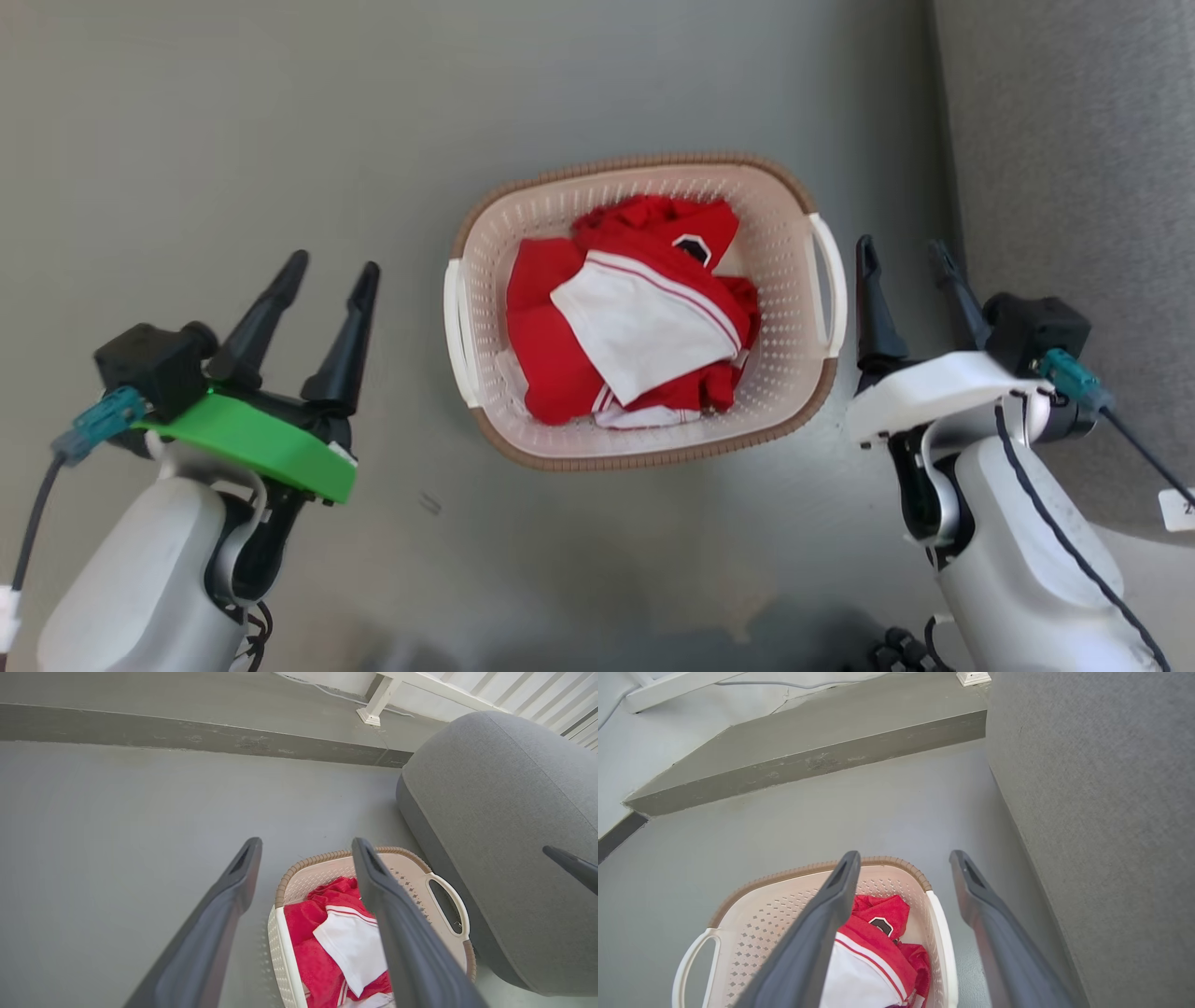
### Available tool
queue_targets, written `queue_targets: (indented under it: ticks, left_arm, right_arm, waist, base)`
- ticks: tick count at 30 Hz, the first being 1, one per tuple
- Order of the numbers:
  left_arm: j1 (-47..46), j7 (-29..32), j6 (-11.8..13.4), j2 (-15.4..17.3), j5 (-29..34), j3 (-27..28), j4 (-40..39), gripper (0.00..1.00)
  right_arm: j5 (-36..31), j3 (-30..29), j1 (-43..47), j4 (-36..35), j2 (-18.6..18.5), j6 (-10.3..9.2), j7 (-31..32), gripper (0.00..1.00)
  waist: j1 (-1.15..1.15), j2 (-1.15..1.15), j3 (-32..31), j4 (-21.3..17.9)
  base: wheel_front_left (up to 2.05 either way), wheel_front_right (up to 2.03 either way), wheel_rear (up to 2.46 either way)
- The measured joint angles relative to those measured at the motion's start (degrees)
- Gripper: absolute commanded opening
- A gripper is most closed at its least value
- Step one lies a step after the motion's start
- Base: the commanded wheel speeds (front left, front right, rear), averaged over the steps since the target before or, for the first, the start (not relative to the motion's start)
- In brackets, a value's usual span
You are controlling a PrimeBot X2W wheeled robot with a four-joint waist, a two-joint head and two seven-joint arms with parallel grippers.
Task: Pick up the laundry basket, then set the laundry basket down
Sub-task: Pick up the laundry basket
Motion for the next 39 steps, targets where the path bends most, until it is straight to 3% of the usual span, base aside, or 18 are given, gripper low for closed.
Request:
queue_targets:
  ticks: [20,39]
  left_arm:
    - [-11.61,0.26,0.00,3.08,-7.32,-14.18,6.06,1.00]
    - [-18.41,0.36,0.00,4.85,-14.11,-24.54,7.40,1.00]
  right_arm:
    - [4.08,-0.05,-9.42,10.01,-0.05,0.00,0.00,1.00]
    - [6.91,2.55,-16.29,19.20,-0.14,0.00,0.00,1.00]
  waist:
    - [0.00,0.00,12.26,0.77]
    - [0.00,0.00,18.21,0.44]
  base:
    - [0.00,0.00,0.00]
    - [0.00,0.00,0.00]
